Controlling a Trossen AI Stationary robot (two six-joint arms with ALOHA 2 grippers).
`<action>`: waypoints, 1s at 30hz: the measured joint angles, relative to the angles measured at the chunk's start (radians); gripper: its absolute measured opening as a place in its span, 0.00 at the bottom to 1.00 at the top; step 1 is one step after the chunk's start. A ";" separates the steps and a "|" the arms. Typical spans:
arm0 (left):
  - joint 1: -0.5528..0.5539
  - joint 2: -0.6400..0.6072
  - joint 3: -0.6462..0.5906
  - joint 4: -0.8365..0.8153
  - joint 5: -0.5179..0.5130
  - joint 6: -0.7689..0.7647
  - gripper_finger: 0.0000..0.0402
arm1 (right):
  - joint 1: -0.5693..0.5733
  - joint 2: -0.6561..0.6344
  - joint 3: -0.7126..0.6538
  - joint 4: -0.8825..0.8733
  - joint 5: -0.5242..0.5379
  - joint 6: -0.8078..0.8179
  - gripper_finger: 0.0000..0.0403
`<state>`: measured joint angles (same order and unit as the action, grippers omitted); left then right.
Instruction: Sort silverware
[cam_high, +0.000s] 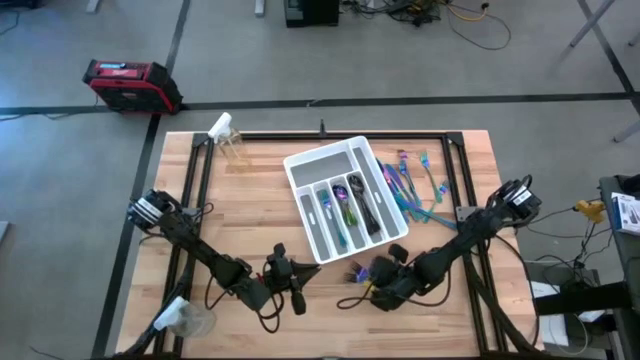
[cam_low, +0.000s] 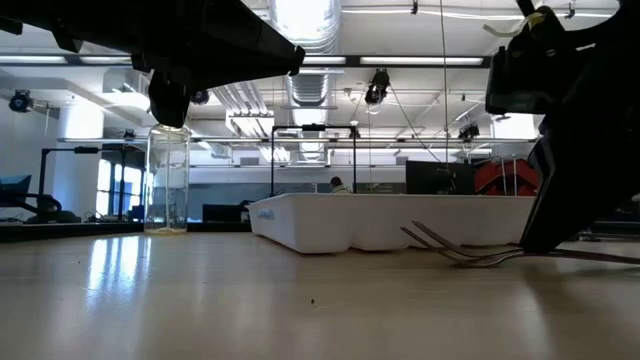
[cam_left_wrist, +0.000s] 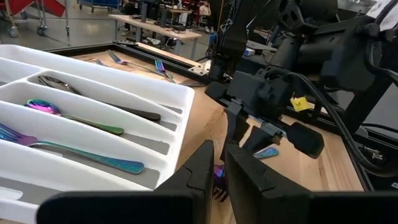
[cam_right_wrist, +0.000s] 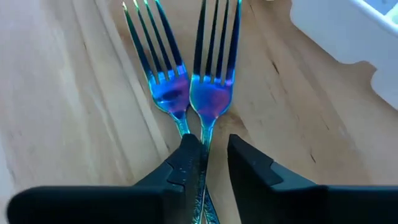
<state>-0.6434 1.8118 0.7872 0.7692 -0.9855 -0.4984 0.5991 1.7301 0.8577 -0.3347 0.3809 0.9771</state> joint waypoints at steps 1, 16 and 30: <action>0.000 0.000 0.000 -0.001 0.000 0.000 0.06 | 0.000 0.000 0.000 0.000 -0.009 0.005 0.20; 0.000 0.001 0.000 -0.009 0.003 -0.008 0.06 | 0.066 -0.027 0.004 -0.018 -0.140 -0.013 0.21; 0.001 0.002 0.000 -0.017 0.007 -0.012 0.06 | 0.044 -0.034 0.015 -0.164 -0.110 0.010 0.19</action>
<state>-0.6426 1.8133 0.7872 0.7525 -0.9788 -0.5102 0.6434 1.6958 0.8725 -0.4984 0.2711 0.9868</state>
